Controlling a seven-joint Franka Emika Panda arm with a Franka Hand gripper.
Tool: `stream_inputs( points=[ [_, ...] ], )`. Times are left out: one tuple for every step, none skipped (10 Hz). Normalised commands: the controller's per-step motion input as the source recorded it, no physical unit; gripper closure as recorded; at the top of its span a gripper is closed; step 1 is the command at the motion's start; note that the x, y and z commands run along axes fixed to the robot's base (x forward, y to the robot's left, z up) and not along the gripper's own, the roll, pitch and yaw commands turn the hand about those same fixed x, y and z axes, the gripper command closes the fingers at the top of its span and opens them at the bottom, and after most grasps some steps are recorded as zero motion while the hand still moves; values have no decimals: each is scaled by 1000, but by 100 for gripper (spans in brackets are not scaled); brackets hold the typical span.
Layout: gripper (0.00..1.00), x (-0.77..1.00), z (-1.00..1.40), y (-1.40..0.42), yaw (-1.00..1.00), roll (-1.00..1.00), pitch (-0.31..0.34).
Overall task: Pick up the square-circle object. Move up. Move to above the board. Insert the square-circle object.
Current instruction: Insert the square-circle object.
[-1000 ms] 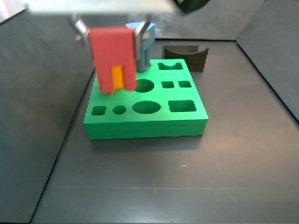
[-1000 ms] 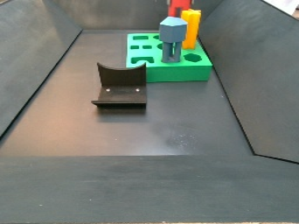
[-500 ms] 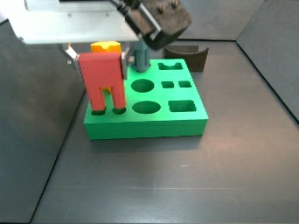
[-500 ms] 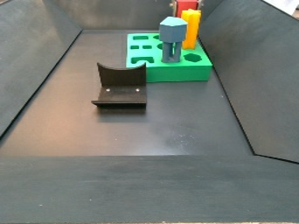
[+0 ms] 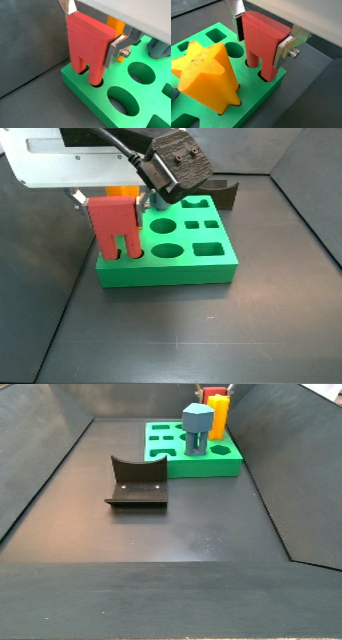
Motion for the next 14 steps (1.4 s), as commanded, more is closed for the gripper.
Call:
stream_inputs(
  points=[
    [100, 246, -557, -189, -120, 273, 56],
    [100, 183, -520, -106, -83, 266, 69],
    [100, 91, -437, 0, -29, 281, 74],
    [100, 0, -366, 29, 0, 266, 36],
    [100, -40, -309, 69, 0, 213, 0],
    [100, -111, -337, 51, 9, 159, 0],
    [100, 0, -400, 11, 0, 120, 0],
    [100, 120, -443, 0, 0, 137, 19],
    [100, 129, -457, 0, -3, 123, 16],
    [100, 163, -529, -9, -11, 80, 0],
    [100, 169, -551, -51, -29, 94, 0],
    [100, 169, -511, -23, -37, 116, 9],
    [100, 77, -571, -43, -37, 113, 0],
    [100, 0, -783, -117, -40, 127, 0]
  ],
)
